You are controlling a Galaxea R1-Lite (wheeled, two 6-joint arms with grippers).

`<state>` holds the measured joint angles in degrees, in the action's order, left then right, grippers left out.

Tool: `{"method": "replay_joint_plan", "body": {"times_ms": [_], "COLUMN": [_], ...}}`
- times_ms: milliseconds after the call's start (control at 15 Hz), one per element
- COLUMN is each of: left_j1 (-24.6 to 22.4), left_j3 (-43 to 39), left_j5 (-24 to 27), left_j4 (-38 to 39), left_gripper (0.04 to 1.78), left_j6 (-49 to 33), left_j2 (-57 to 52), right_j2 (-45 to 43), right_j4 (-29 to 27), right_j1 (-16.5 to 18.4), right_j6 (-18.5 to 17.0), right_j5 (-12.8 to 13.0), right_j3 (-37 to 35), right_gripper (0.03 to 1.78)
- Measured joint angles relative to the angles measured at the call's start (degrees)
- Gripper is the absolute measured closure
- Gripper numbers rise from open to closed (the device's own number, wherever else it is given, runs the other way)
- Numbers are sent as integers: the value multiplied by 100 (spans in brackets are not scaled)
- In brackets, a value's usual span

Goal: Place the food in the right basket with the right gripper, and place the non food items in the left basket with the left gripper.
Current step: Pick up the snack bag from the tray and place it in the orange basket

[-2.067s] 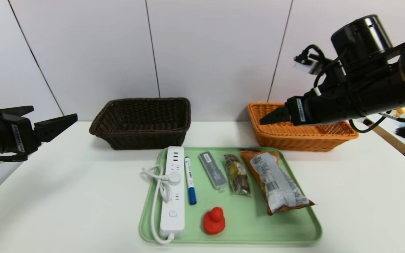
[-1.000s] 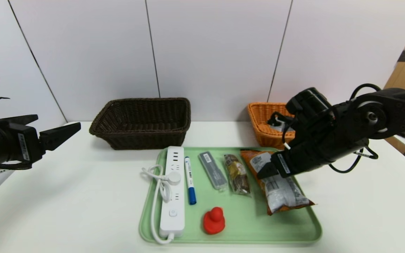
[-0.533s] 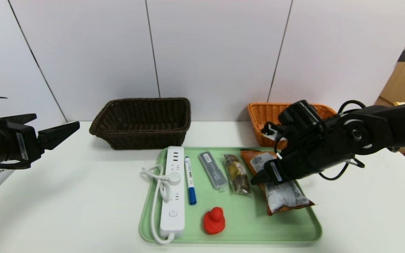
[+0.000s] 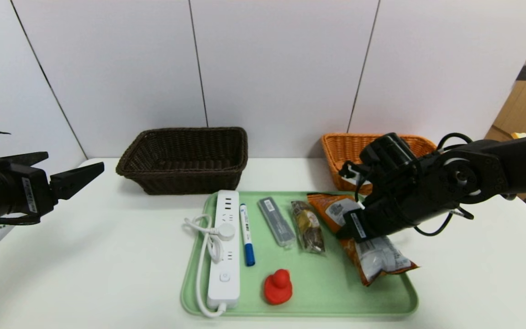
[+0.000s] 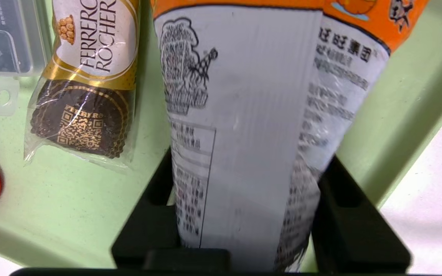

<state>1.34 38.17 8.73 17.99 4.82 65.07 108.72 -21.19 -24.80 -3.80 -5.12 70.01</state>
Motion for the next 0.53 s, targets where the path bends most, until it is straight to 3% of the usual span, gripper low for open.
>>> {"method": "replay_joint_plan", "body": {"times_ms": [133, 400, 533], "left_j1": [-5, -2, -5], "left_j3": [-16, -113, -206], "left_j5": [2, 0, 0], "left_j4": [-2, 5, 2], "left_gripper": [13, 13, 13], "left_j6": [0, 0, -5], "left_j2": [-11, -28, -46], "right_j2": [-95, -666, -1140], "right_j4": [27, 61, 400], "right_j1": [-45, -233, -332], "right_j6": [4, 6, 9], "right_j5": [-11, -46, -63], "right_j3": [2, 0, 0], "right_gripper": [134, 134, 134]}}
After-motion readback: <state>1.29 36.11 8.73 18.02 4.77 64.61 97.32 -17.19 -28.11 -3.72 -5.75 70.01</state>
